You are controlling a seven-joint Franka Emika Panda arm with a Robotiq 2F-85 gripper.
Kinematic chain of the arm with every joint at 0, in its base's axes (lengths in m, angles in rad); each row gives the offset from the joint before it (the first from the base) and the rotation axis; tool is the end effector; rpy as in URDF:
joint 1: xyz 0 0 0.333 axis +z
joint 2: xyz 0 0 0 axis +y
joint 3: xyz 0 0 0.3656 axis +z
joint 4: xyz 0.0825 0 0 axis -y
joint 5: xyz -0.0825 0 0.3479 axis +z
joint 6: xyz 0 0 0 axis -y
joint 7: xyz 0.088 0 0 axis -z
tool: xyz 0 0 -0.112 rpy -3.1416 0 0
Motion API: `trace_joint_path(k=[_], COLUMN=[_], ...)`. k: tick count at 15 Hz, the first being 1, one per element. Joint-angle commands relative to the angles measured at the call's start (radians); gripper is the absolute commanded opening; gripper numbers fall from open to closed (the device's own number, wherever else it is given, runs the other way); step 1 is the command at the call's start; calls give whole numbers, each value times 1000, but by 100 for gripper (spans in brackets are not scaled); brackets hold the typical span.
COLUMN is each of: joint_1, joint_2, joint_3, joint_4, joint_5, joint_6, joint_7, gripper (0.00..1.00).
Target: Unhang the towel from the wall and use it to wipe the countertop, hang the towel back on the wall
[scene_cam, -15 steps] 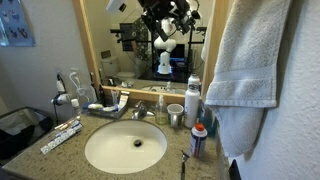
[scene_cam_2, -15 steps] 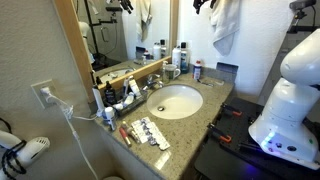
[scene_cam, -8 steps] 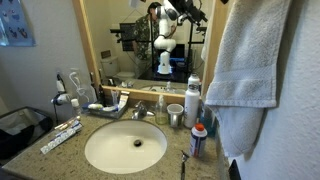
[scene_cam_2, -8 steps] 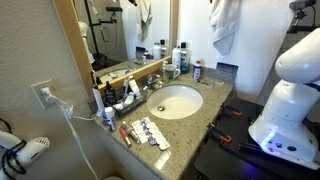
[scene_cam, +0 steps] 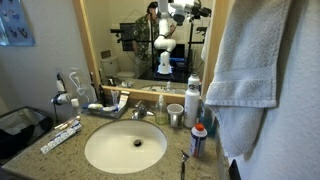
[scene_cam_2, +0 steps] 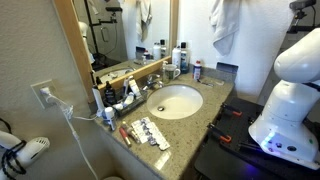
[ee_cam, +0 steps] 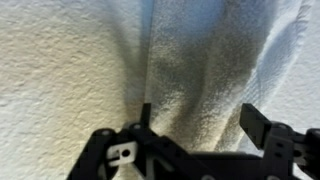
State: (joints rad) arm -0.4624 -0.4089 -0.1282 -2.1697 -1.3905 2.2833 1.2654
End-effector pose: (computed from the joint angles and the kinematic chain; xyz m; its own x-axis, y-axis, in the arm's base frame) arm 0.3310 -0.2702 0.6823 0.3298 -0.2448 0.9118 -0.9371 -0.2020 0.2847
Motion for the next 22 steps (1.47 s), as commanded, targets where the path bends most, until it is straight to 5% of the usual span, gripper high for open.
trace_joint_path(k=[1, 6, 9, 16, 22], joint_1=[60, 163, 220, 282, 343], joint_2=[11, 29, 50, 80, 78], joint_3=[3, 11, -4, -46, -53], joint_4=[13, 4, 5, 16, 50], joint_5=[-165, -284, -285, -261, -231], joint_6=[-187, -539, -650, -643, -503], joint_7=[203, 349, 354, 336, 302], gripper=[58, 20, 1, 1, 1])
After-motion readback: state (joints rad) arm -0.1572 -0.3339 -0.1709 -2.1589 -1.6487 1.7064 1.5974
